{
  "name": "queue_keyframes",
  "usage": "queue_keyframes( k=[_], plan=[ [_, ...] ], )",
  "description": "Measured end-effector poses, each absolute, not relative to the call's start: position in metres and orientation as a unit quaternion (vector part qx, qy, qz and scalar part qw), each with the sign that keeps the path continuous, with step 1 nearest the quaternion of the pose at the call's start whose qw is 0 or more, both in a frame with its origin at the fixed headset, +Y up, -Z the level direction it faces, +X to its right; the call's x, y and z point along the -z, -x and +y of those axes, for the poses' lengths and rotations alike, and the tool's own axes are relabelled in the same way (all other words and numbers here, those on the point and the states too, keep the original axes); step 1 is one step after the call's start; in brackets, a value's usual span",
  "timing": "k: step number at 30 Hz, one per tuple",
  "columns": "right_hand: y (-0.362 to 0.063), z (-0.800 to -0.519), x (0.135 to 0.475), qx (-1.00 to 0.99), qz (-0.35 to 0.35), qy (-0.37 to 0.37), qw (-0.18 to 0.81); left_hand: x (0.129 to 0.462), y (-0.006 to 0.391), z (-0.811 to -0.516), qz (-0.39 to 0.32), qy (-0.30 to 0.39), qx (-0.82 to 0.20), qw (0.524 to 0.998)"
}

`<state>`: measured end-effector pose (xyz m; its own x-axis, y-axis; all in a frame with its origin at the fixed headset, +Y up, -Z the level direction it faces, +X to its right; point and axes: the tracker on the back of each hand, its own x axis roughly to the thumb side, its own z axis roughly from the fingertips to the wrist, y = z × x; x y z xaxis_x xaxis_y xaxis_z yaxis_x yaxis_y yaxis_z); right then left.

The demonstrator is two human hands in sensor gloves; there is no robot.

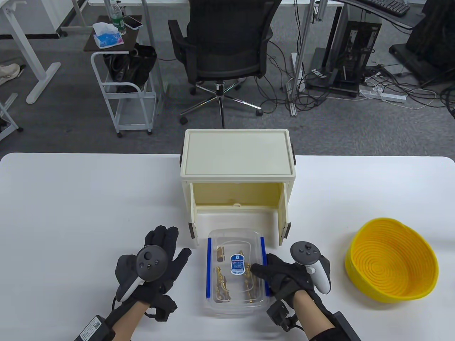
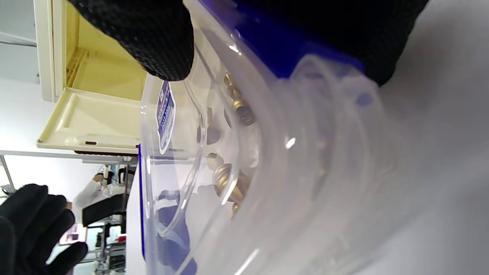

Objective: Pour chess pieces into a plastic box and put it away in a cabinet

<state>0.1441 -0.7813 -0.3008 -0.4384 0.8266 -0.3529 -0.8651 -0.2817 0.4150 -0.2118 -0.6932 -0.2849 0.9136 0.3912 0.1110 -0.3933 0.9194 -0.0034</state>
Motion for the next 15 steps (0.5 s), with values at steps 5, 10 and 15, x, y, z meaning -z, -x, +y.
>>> queue_keyframes(
  k=[5,10,15],
  plan=[
    [-0.149,-0.791,0.3,-0.773,0.266,0.029,0.575,0.288,0.215,-0.696,-0.046,-0.004,-0.207,0.977],
    [-0.15,-0.796,0.298,-0.757,0.258,0.016,0.6,0.29,0.22,-0.696,-0.036,-0.003,-0.216,0.976],
    [-0.149,-0.794,0.294,-0.739,0.238,0.029,0.63,0.289,0.223,-0.695,-0.034,-0.004,-0.228,0.973]
  ],
)
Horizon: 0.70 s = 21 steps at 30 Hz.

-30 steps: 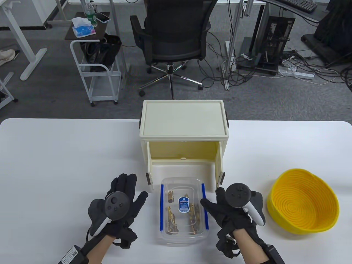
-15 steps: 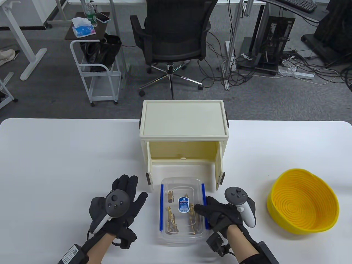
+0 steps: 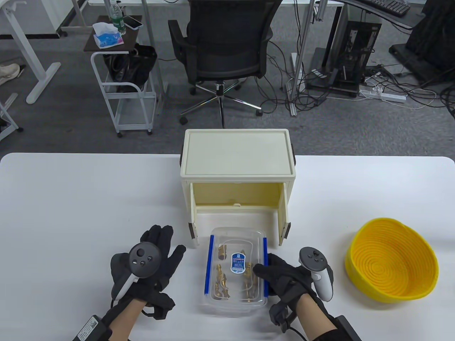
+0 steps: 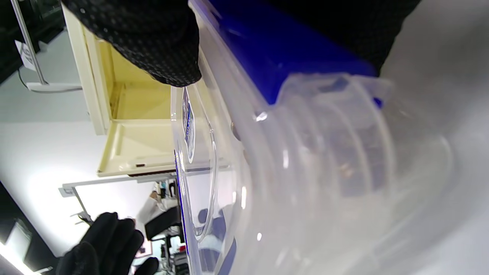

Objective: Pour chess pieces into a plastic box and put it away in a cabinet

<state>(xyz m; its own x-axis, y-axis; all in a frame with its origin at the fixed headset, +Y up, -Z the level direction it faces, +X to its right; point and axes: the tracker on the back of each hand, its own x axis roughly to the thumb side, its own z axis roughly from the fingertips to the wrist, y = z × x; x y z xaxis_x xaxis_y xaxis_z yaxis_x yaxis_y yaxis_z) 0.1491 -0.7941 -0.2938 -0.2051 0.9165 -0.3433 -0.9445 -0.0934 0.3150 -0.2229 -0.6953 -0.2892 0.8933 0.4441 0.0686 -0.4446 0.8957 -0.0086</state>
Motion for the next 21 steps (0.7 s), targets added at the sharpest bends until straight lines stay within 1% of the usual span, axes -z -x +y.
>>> queue_keyframes(
  k=[3,6,11,16,21],
  plan=[
    [-0.147,-0.787,0.292,-0.736,0.204,0.044,0.645,0.29,0.226,-0.693,-0.03,-0.006,-0.24,0.97],
    [-0.144,-0.777,0.289,-0.726,0.156,0.082,0.665,0.29,0.233,-0.689,-0.023,-0.014,-0.265,0.964],
    [-0.139,-0.764,0.29,-0.729,0.097,0.126,0.665,0.291,0.243,-0.684,-0.011,-0.021,-0.297,0.955],
    [-0.126,-0.759,0.296,-0.719,0.059,0.175,0.67,0.289,0.251,-0.675,-0.01,-0.034,-0.333,0.942],
    [-0.108,-0.755,0.311,-0.717,0.029,0.22,0.661,0.287,0.255,-0.668,-0.012,-0.049,-0.345,0.937]
  ],
)
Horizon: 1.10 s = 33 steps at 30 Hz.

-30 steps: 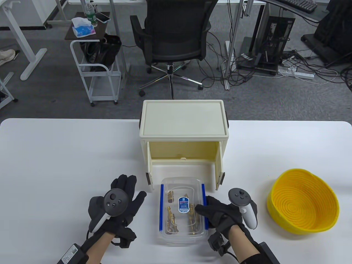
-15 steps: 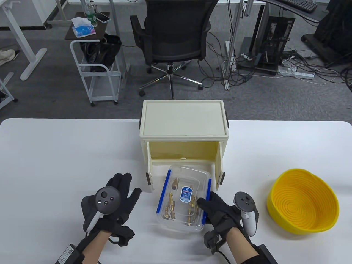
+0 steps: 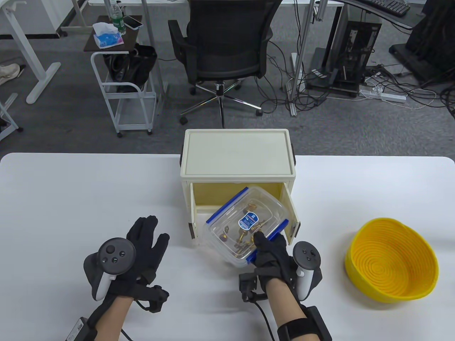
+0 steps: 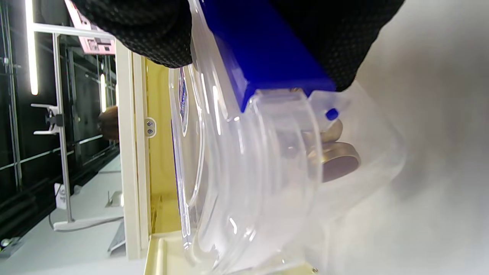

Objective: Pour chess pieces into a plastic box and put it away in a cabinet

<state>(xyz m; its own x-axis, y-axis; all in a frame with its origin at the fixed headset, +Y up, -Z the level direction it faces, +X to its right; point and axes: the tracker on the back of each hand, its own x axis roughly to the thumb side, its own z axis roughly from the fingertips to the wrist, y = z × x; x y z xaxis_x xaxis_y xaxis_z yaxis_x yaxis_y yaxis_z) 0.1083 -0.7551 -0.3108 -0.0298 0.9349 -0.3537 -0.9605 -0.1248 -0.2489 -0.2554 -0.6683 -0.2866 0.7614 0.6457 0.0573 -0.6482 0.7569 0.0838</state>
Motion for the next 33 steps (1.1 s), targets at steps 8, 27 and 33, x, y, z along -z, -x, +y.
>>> queue_keyframes(
  k=[8,27,33],
  plan=[
    [-0.085,-0.756,0.344,-0.706,-0.008,0.268,0.656,0.285,0.259,-0.664,-0.016,-0.061,-0.35,0.935],
    [-0.048,-0.803,0.452,-0.558,-0.097,0.332,0.754,0.291,0.274,-0.669,0.011,-0.064,-0.366,0.928],
    [-0.046,-0.801,0.459,-0.545,-0.111,0.344,0.756,0.294,0.273,-0.674,0.013,-0.055,-0.358,0.932]
  ],
)
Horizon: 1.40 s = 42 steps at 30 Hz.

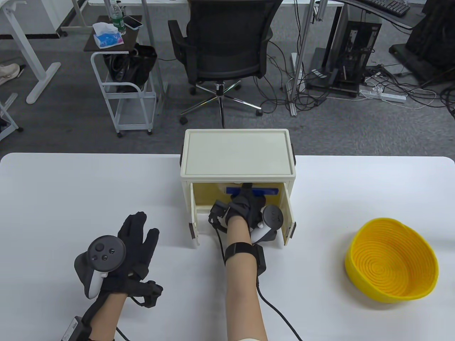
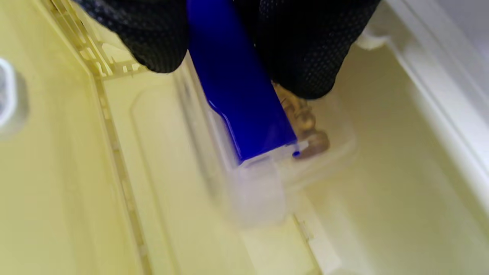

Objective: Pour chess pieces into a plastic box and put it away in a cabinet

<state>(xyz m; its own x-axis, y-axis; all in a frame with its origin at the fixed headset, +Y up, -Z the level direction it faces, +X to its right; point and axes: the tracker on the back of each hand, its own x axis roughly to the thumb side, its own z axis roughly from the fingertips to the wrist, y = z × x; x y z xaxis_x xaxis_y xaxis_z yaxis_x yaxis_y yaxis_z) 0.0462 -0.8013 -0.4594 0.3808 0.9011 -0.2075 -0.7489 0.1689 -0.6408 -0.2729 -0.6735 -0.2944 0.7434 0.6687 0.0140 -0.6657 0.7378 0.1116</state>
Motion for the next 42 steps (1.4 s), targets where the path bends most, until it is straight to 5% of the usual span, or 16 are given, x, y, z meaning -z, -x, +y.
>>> queue_keyframes(
  k=[9,13,19,26,31,37,42],
  plan=[
    [-0.051,-0.784,0.445,-0.623,-0.053,0.31,0.716,0.295,0.27,-0.675,0.008,-0.053,-0.352,0.935],
    [-0.052,-0.758,0.421,-0.697,-0.024,0.231,0.678,0.295,0.266,-0.676,0.003,-0.051,-0.344,0.937],
    [-0.054,-0.707,0.347,-0.838,-0.051,0.05,0.541,0.297,0.255,-0.682,-0.01,-0.031,-0.33,0.943],
    [-0.099,-0.66,0.266,-0.881,-0.157,-0.044,0.444,0.3,0.249,-0.696,-0.008,0.01,-0.343,0.939],
    [-0.141,-0.674,0.26,-0.908,-0.172,-0.01,0.382,0.31,0.238,-0.716,0.0,0.037,-0.325,0.945],
    [-0.173,-0.727,0.299,-0.917,-0.097,0.071,0.381,0.329,0.207,-0.74,0.002,0.089,-0.288,0.953],
    [-0.18,-0.756,0.327,-0.897,-0.07,0.106,0.423,0.351,0.19,-0.747,0.032,0.053,-0.312,0.948]
  ],
)
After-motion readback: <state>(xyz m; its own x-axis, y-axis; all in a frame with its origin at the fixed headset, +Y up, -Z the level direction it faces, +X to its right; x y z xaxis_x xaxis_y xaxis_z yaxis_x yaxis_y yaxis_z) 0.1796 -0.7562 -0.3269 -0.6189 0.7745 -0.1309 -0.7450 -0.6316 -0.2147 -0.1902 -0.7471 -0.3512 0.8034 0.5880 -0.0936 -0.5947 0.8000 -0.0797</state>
